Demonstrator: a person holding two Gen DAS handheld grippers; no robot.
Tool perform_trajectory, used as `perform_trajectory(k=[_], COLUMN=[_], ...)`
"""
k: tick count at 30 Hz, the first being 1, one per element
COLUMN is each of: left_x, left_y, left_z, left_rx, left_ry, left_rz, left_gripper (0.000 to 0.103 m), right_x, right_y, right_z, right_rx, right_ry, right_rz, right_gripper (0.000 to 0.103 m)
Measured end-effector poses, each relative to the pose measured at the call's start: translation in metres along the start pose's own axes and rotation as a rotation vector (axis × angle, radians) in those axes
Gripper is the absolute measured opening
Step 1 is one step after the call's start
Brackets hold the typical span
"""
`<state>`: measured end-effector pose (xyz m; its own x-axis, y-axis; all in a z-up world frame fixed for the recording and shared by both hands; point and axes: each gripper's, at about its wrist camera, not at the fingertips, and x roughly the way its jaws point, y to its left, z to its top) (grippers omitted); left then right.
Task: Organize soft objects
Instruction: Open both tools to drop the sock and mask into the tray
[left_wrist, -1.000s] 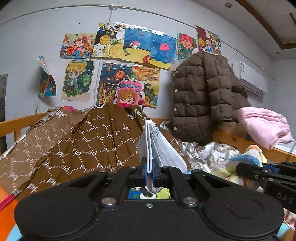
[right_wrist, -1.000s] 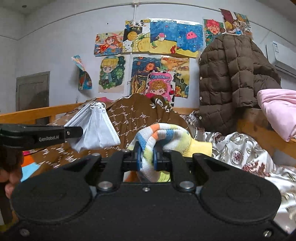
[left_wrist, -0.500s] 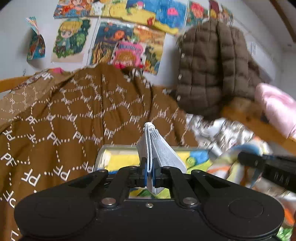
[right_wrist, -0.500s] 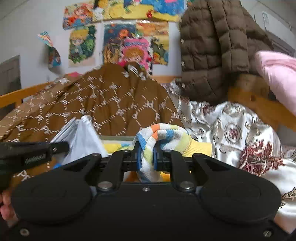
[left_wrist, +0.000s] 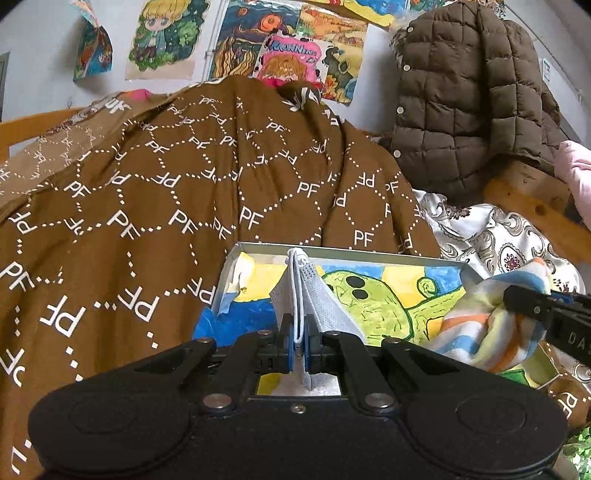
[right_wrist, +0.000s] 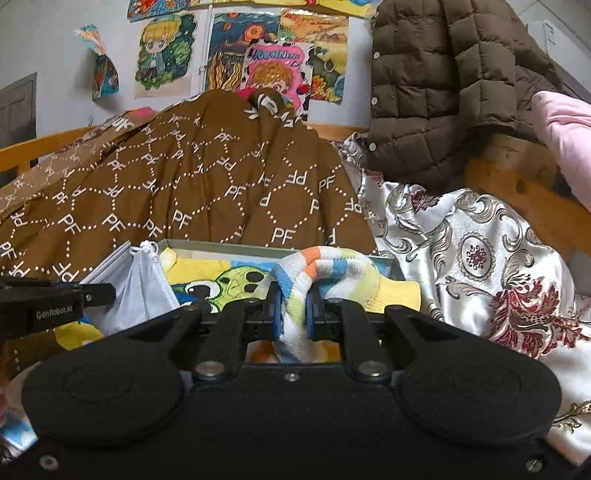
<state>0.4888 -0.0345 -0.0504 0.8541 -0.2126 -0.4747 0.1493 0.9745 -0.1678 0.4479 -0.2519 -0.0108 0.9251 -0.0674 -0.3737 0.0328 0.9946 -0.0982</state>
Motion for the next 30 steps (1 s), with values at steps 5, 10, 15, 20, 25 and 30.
perform_trajectory(k=[5, 10, 15, 20, 25, 30], left_x=[0.002, 0.006, 0.008, 0.005, -0.002, -0.02], left_y=[-0.003, -0.006, -0.007, -0.011, -0.014, -0.022], left_z=[0.0, -0.004, -0.005, -0.004, -0.002, 0.007], left_rx=[0.018, 0.03, 0.01, 0.013, 0.01, 0.007], left_ry=[0.025, 0.049, 0.071, 0.064, 0.057, 0.021], left_rz=[-0.006, -0.016, -0.032, -0.038, -0.043, -0.048], left_gripper=[0.005, 0.005, 0.014, 0.017, 0.027, 0.036], right_x=[0.019, 0.033, 0.045, 0.05, 0.04, 0.018], right_y=[0.003, 0.002, -0.004, -0.012, -0.016, -0.02], right_z=[-0.002, -0.006, -0.014, -0.019, -0.014, 0.0], right_rx=[-0.004, 0.012, 0.041, 0.066, 0.084, 0.092], right_ry=[0.037, 0.073, 0.109, 0.116, 0.091, 0.034], right_rz=[0.004, 0.007, 0.013, 0.007, -0.004, -0.022], right_gripper=[0.008, 0.01, 0.011, 0.024, 0.041, 0.054])
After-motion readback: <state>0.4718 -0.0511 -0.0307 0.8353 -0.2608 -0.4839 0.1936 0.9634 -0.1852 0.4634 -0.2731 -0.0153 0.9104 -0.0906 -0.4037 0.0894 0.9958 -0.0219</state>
